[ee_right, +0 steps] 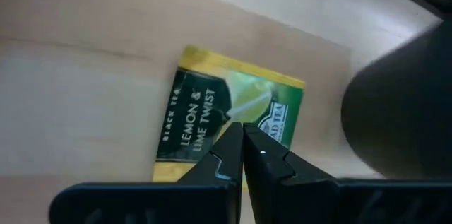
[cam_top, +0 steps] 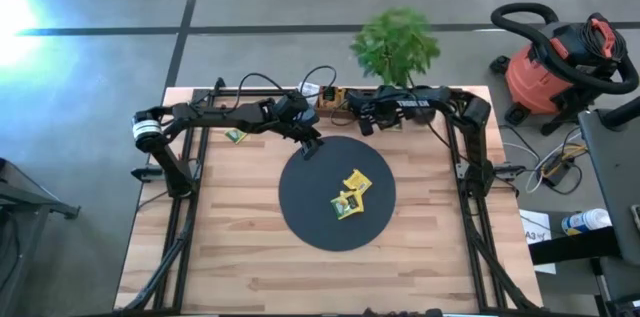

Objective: Pick & Place Tea
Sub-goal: Put the green tea bag into the right section of the wooden organizer, then adjust the black potted plant

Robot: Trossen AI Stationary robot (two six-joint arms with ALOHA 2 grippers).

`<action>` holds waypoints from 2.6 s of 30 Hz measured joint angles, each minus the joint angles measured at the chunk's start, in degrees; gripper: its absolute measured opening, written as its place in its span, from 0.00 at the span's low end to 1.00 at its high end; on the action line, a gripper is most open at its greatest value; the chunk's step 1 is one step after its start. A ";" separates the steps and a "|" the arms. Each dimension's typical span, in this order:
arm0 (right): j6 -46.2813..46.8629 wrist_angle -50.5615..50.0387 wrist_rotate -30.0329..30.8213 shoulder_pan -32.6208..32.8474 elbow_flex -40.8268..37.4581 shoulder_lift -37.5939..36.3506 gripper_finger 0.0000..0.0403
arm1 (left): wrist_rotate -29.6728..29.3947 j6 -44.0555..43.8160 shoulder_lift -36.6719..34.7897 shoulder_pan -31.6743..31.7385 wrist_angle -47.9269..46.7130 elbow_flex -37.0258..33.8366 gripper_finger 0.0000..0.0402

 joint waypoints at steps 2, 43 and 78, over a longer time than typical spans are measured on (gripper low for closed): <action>0.12 -0.04 0.23 -0.06 0.00 -0.18 0.02 | 0.00 0.00 0.00 -0.01 0.00 0.00 0.39; -1.17 0.11 -3.90 0.20 -1.22 -1.05 0.02 | -0.76 -0.52 0.00 0.01 0.00 0.00 0.39; -13.50 12.26 -3.34 -2.67 1.70 -14.34 0.02 | -1.03 -0.37 0.00 0.01 0.00 0.00 0.39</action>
